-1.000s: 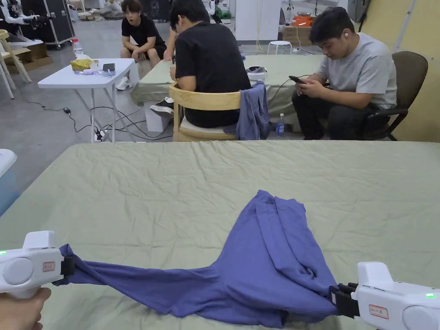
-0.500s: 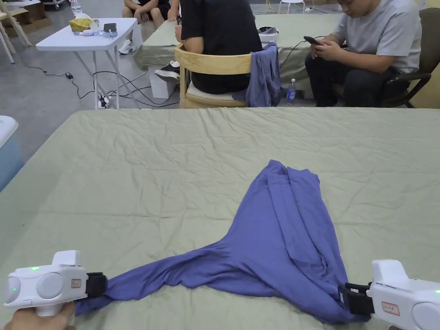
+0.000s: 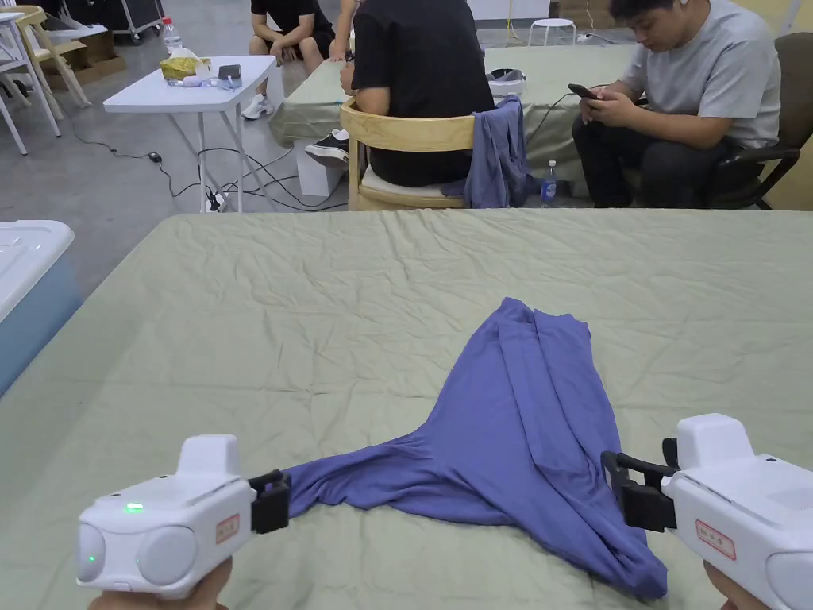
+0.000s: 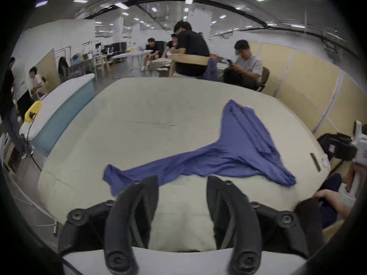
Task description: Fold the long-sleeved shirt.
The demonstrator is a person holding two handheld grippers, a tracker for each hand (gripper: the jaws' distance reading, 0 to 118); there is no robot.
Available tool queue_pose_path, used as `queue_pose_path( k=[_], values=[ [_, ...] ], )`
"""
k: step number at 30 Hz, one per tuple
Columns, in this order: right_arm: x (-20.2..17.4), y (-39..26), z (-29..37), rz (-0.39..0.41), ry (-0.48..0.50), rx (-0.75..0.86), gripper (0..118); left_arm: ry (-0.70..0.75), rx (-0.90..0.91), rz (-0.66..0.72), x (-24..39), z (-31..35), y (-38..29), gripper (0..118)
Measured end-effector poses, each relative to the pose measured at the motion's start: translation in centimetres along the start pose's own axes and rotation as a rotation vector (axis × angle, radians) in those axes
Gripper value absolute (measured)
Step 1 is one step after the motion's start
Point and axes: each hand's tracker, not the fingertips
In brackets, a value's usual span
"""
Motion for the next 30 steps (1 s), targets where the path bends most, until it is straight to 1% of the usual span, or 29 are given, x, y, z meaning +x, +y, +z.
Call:
queue_pose_path(
  k=[1, 2, 3, 5, 7, 8, 10, 13, 15, 16, 17, 18, 19, 21, 22, 23, 24, 26, 28, 29, 30],
  values=[
    [-0.4, 0.0, 0.6, 0.003, 0.003, 0.008, 46, -0.031, 0.001, -0.012, 0.8, 0.5, -0.3, 35],
    [-0.7, 0.0, 1.1, 0.007, 0.005, 0.012, 32, -0.052, -0.001, -0.035, 1.9, 1.1, -1.0, 25],
    [-1.0, -0.1, 1.4, 0.008, 0.007, 0.015, 19, -0.055, -0.009, -0.044, 2.7, 1.4, -1.4, 18],
    [-1.2, -0.3, 1.8, 0.008, 0.013, 0.01, 13, -0.087, 0.006, -0.065, 3.6, 1.9, -2.1, 14],
    [-1.1, -0.8, 2.0, -0.007, 0.019, 0.021, 8, -0.082, -0.02, -0.079, 4.5, 1.6, -2.5, 8],
    [-1.0, -1.0, 2.0, -0.014, 0.024, 0.023, 2, -0.09, -0.031, -0.099, 4.8, 1.4, -2.6, 5],
    [-0.5, -1.0, 1.7, -0.035, 0.028, 0.015, 2, -0.109, -0.05, -0.092, 5.2, 0.8, -2.5, 2],
    [0.2, -1.1, 1.0, -0.056, 0.036, 0.012, 2, -0.232, -0.109, 0.051, 5.1, -1.3, -1.8, 1],
    [0.4, -1.1, 0.2, -0.063, 0.038, 0.003, 2, -0.211, -0.157, 0.01, 6.3, -3.4, -1.3, 1],
    [0.7, -1.1, -0.1, -0.067, 0.039, 0.002, 2, -0.217, -0.175, 0.022, 6.6, -4.4, -1.2, 1],
    [0.8, -1.1, -0.5, -0.072, 0.043, -0.002, 2, -0.214, -0.207, 0.003, 7.0, -5.9, -1.1, 2],
    [0.9, -1.1, -1.0, -0.076, 0.049, -0.008, 2, -0.192, -0.231, 0.004, 8.0, -7.1, -0.9, 4],
    [1.0, -1.1, -1.5, -0.077, 0.053, -0.013, 2, -0.179, -0.243, 0.024, 8.4, -8.1, -0.8, 15],
    [1.3, -1.3, -2.7, -0.079, 0.057, -0.037, 2, -0.156, -0.271, 0.115, 8.6, -11.0, -0.5, 65],
    [1.4, -1.4, -3.1, -0.078, 0.06, -0.042, 2, -0.147, -0.279, 0.164, 8.8, -12.3, -0.4, 79],
    [1.6, -1.5, -3.7, -0.079, 0.059, -0.049, 2, -0.156, -0.304, 0.224, 8.8, -13.8, -0.2, 82],
    [1.8, -1.6, -4.3, -0.082, 0.059, -0.061, 2, -0.149, -0.317, 0.264, 8.8, -15.0, -0.2, 81],
    [2.2, -1.8, -5.3, -0.09, 0.058, -0.077, 2, -0.104, -0.35, 0.354, 8.9, -17.8, -0.1, 81],
    [2.7, -2.1, -6.2, -0.102, 0.053, -0.094, 2, -0.084, -0.358, 0.429, 8.7, -20.1, -0.4, 81],
    [3.0, -2.2, -6.6, -0.107, 0.051, -0.1, 2, -0.052, -0.355, 0.467, 8.5, -21.1, -0.5, 81],
    [3.2, -2.4, -7.0, -0.111, 0.045, -0.109, 2, -0.03, -0.351, 0.485, 8.4, -21.9, -0.5, 81]
  ],
)
